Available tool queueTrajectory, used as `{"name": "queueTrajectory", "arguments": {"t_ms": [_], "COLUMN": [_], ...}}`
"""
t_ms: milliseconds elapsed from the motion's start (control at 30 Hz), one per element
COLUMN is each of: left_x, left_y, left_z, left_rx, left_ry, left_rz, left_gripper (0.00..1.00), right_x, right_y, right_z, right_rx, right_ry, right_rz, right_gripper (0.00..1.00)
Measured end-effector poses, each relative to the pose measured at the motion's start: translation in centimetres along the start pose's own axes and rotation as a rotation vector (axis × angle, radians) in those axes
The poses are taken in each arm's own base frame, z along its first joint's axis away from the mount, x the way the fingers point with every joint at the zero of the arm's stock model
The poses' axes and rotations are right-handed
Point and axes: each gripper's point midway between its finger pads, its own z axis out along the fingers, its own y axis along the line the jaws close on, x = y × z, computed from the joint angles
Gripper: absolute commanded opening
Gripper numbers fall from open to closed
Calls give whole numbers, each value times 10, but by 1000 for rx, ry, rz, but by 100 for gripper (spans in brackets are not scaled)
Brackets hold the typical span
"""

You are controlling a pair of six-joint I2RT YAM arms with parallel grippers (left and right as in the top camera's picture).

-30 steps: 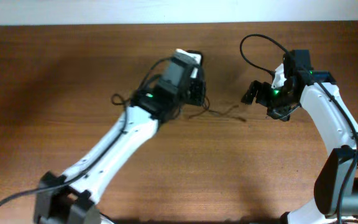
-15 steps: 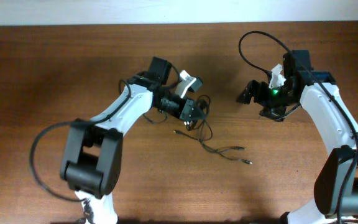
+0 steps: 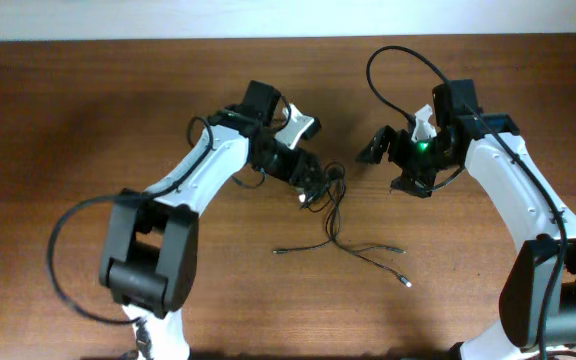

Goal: Untangle cables

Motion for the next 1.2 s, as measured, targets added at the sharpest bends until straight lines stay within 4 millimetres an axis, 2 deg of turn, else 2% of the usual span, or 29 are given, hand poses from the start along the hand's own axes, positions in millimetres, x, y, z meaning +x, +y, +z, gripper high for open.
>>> {"name": "queueTrajectory", "arguments": {"t_ms": [67,100,133,267,300,367,467,567,700,767,833,900,1033,1133,1167,1200], "left_x": [-5,-5,-4,5,8,12,18,20,-14,-21,-18,-14,3,1,-1,0], "left_y": [4,7,10,22,27,36,44,36,13,5,3,2,21,36,40,46], "left_z": [-9,-10,-10,-11,-12,-13,-15,-11,-29,-35,-34,-32,-26,-22,-19,-12], "left_rx": [-56,-75,-94,-171,-214,-282,-370,-396,-455,-463,-466,-467,-542,-604,-616,-625], "left_ry": [-18,-16,-12,22,37,52,76,100,11,-17,-10,3,37,2,-9,-5], "left_rz": [-8,-17,-26,-53,-59,-68,-84,-64,13,10,-10,-19,-38,-32,-27,-27], "left_gripper": [38,32,30,30,27,16,13,16,22,25,27,32,40,51,52,41], "right_x": [-3,-4,-5,-5,-5,-5,-5,-5,-5,-5,-5,-5,-4,-5,-5,-4], "right_y": [-4,-6,-7,-9,-9,-10,-10,-10,-10,-10,-10,-10,-10,-11,-11,-11], "right_z": [0,0,0,0,0,0,0,0,0,0,0,0,0,0,0,0], "right_rx": [26,38,43,52,55,56,58,59,59,59,59,59,59,60,60,60], "right_ry": [-18,-25,-27,-28,-30,-30,-29,-29,-29,-29,-29,-29,-28,-28,-28,-26], "right_rz": [-3,-2,-2,0,0,1,2,2,2,2,1,2,2,3,2,4], "right_gripper": [99,99,99,99,99,99,99,99,99,99,99,99,99,99,99,99]}}
